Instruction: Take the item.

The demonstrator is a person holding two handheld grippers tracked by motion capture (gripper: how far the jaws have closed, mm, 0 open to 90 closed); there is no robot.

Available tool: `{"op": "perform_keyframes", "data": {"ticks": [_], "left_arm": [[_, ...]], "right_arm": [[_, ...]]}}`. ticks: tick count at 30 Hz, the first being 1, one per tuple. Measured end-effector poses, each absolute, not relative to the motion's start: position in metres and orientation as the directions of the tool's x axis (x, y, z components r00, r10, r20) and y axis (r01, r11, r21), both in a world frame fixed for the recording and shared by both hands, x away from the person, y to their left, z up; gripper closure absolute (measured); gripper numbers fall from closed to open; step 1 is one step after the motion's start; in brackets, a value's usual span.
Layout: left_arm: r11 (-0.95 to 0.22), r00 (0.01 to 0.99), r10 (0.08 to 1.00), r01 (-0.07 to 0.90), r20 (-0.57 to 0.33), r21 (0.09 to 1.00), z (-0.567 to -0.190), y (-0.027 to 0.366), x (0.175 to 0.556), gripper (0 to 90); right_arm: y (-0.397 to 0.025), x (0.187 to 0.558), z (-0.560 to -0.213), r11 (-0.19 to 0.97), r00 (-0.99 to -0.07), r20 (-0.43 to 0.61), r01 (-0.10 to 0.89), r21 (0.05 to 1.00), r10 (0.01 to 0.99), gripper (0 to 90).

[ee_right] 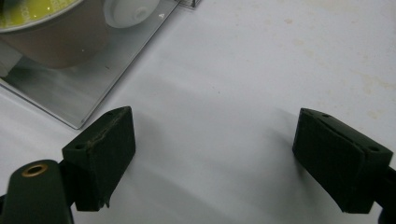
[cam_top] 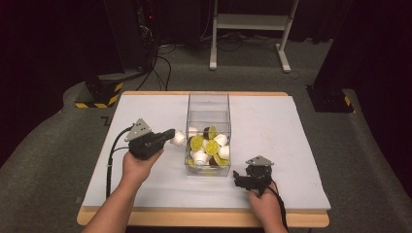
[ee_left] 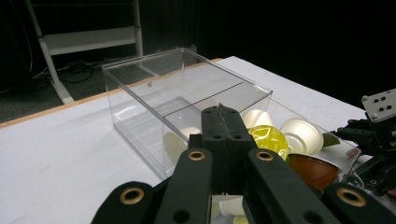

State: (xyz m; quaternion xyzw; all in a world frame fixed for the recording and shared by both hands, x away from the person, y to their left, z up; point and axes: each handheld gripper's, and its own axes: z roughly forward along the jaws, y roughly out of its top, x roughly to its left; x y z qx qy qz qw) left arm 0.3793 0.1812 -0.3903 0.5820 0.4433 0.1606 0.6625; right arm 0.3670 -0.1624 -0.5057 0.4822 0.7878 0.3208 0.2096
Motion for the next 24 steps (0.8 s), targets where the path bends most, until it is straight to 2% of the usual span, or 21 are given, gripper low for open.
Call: {"op": "perform_keyframes", "data": {"ticks": [24], "left_arm": [[0.295, 0.493, 0.763, 0.311, -0.418, 0.904, -0.405, 0.214, 0.381, 90.0]], "right_arm": [[-0.162, 0.367, -0.506, 0.329, -0.447, -0.021, 0.625, 0.708, 0.894, 13.1]]}}
